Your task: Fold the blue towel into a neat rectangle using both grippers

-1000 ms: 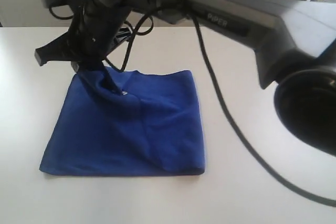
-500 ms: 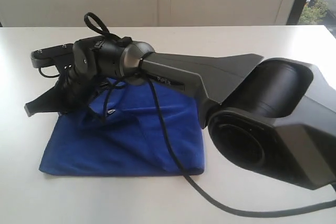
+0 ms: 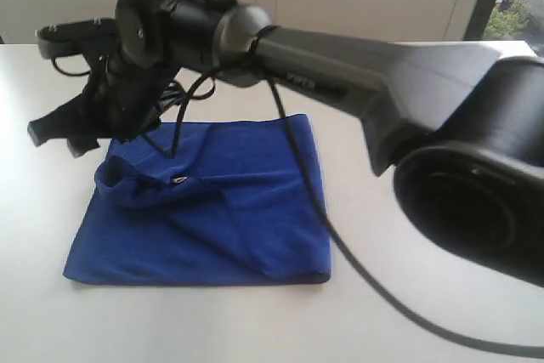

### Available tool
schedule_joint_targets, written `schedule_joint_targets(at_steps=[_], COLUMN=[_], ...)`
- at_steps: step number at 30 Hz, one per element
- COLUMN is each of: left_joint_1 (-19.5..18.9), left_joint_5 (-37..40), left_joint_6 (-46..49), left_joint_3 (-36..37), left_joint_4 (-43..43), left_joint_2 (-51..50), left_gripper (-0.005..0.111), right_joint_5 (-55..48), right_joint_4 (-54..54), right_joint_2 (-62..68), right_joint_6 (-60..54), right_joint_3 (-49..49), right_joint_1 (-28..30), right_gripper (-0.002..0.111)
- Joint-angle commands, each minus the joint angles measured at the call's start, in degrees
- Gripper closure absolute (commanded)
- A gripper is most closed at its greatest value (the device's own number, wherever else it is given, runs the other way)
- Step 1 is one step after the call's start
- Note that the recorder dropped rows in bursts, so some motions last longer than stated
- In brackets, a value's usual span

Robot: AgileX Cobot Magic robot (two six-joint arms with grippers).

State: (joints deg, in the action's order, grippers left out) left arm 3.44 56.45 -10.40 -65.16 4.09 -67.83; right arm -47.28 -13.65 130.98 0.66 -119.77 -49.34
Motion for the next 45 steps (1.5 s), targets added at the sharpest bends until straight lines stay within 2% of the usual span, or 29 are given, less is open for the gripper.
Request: schedule_joint_targets(at_steps=[1,5,9,15,24,36,45], left_joint_1=[0.1,0.1,0.1,0.1,0.1,0.1,0.1], left_joint_5=[0.6,0.6,0.6,0.6,0.6,0.6,0.5], left_joint_6=[-0.1,-0.1,-0.1,-0.1,-0.1,-0.1,-0.1], left_joint_3=[0.1,0.1,0.1,0.1,0.1,0.1,0.1], left_joint_4=[-0.2,-0.2,-0.2,-0.2,-0.2,-0.2,-0.2], left_joint_2=[0.5,0.5,0.5,0.5,0.5,0.5,0.5], left_gripper=[0.107,0.107,0.107,0.107,0.107,0.107,0.107], right_joint_5=[-7.9,-13.8,-12.8,-10.8,-8.7,-22.7,-22.7], right_joint_4=[10.3,17.4,18.7,20.9,23.8,26.6,27.2], right_joint_2=[-2.7,-1.2,1.3,6.0,9.9,10.4,8.7], right_joint_6=[-0.7,-0.7,-0.7,-0.7,-0.7,-0.7,-0.7], right_joint_3=[-0.1,-0.1,-0.1,-0.1,-0.1,1.8,7.5], right_joint_1=[3.9,8.7,13.1,18.2,21.8,26.2,28.5], right_gripper=[0.070,0.096,0.107,0.108,0.108,0.108,0.108])
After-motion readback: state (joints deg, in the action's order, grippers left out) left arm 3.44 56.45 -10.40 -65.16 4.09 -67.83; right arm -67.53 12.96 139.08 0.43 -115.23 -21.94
